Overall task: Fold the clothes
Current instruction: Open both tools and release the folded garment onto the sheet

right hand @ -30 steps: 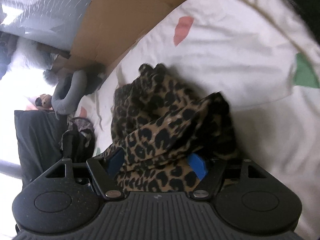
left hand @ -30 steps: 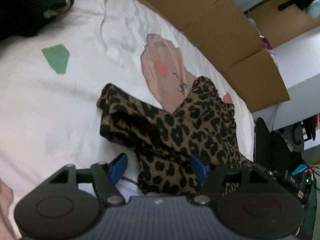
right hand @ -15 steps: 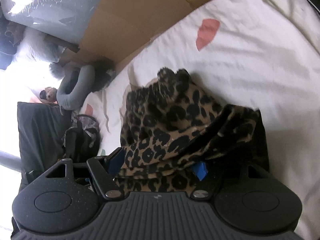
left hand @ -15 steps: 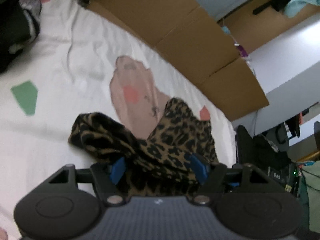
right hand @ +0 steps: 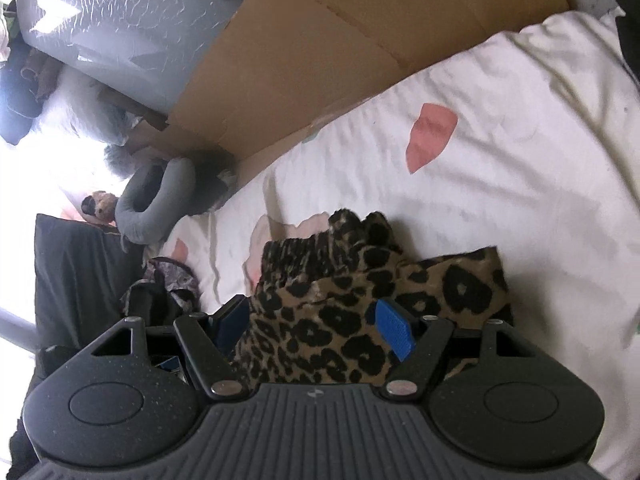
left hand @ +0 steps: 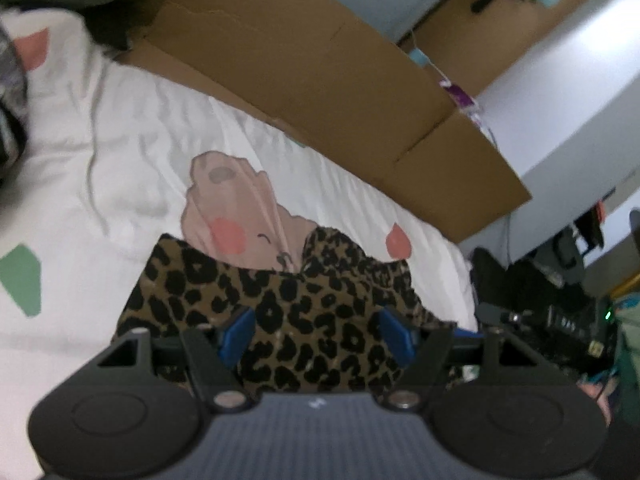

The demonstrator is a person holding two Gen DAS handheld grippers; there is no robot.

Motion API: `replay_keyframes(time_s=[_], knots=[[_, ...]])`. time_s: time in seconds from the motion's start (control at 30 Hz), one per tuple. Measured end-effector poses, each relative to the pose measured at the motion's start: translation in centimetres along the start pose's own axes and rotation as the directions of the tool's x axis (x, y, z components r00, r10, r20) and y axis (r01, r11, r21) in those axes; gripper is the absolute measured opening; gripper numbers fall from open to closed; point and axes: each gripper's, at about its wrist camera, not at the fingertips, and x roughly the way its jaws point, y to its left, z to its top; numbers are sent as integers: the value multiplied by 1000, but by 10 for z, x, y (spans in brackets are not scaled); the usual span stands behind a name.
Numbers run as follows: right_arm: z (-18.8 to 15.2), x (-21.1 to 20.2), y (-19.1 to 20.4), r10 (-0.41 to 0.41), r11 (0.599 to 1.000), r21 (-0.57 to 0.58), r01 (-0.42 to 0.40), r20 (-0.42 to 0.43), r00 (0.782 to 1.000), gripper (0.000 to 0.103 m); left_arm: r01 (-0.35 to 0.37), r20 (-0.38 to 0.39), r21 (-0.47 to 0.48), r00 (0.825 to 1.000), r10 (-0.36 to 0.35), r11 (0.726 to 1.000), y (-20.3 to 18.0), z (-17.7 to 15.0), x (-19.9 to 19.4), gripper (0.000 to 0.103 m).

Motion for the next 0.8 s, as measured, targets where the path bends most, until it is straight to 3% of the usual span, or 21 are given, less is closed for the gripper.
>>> replay_keyframes(time_s=[0.13,0.27,0.33,0.47,0.67,0.8], knots=[[-1,-2,-3,-39,999,-22,39,11,999,74,-11,-18,57,1000,12,998,-9,-1,9,67],[-1,2,-3,-111,991,-74,110,-1,994,56,-27,-41,117,999,32,993,-17,-3,20,57],[-2,6,2,-180,974,-142,177,-4,984,56,-41,-55,154,997,50,987,-21,-3,27,54],[-3,-1,4,-253,949,-190,253,27,967,56,-21,-124,207,991,48,978,-32,-8,47,32],[-3,-15,5,-342,906,-235,352,83,936,56,10,-170,307,984,45,952,-57,-23,66,32],[-3,-23,0,-399,873,-261,412,105,911,57,-7,-137,401,988,67,916,-73,-21,72,32]])
